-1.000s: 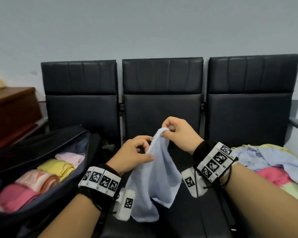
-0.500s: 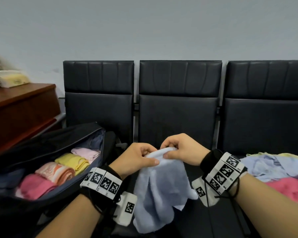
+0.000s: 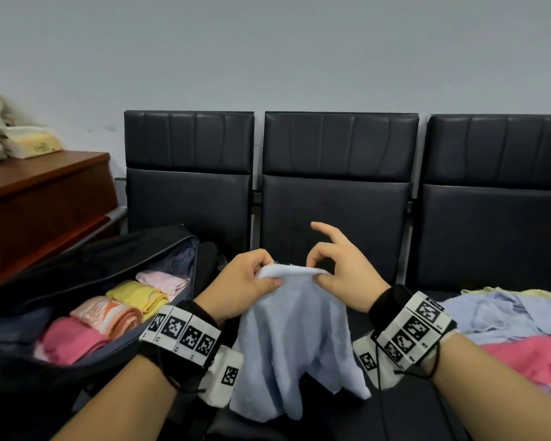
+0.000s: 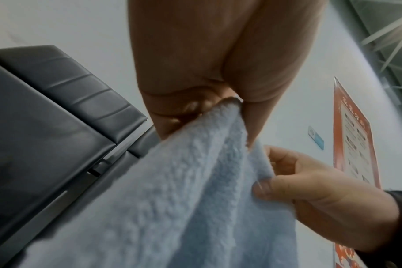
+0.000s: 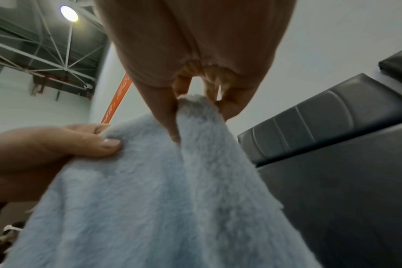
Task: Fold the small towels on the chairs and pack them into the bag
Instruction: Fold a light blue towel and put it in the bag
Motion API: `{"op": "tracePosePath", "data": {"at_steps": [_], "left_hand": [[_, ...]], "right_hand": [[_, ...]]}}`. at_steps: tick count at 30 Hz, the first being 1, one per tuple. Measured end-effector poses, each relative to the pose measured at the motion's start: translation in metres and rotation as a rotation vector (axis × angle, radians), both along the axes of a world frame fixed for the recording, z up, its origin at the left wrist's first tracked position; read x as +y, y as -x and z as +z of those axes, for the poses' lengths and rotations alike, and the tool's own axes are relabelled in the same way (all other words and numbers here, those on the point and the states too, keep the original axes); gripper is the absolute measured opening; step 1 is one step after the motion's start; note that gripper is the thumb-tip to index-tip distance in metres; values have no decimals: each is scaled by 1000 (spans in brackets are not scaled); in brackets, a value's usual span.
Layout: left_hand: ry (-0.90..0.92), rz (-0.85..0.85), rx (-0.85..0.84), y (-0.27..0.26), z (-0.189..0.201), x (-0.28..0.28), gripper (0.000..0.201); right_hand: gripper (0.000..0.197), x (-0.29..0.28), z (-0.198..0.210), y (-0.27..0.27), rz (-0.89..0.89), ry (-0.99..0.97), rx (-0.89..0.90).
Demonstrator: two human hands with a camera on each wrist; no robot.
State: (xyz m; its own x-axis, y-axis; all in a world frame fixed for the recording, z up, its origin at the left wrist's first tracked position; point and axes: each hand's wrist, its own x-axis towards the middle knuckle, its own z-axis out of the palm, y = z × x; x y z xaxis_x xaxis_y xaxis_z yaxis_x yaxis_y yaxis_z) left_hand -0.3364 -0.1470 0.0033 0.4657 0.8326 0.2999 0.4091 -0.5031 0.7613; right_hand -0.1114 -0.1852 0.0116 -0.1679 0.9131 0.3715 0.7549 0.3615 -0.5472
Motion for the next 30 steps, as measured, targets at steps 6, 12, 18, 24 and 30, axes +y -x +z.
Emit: {"op": "tracePosePath", "data": {"at_steps": [6, 12, 18, 24, 30], "left_hand": [[-61, -56, -75, -11, 5, -1, 19], [-55, -96, -69, -15, 3, 0, 21], [206, -136, 4, -3, -6, 8, 29], [359, -173, 28, 10, -21, 16, 19], [369, -162, 85, 31, -34, 29, 15]], "right_hand": [[52, -4, -1, 9, 221, 289, 262], [8, 3, -12, 16, 179, 162, 199], [22, 17, -5, -6, -9, 26, 292], [22, 29, 1, -25, -137, -53, 385], [14, 32, 3, -46, -301, -89, 492]]}}
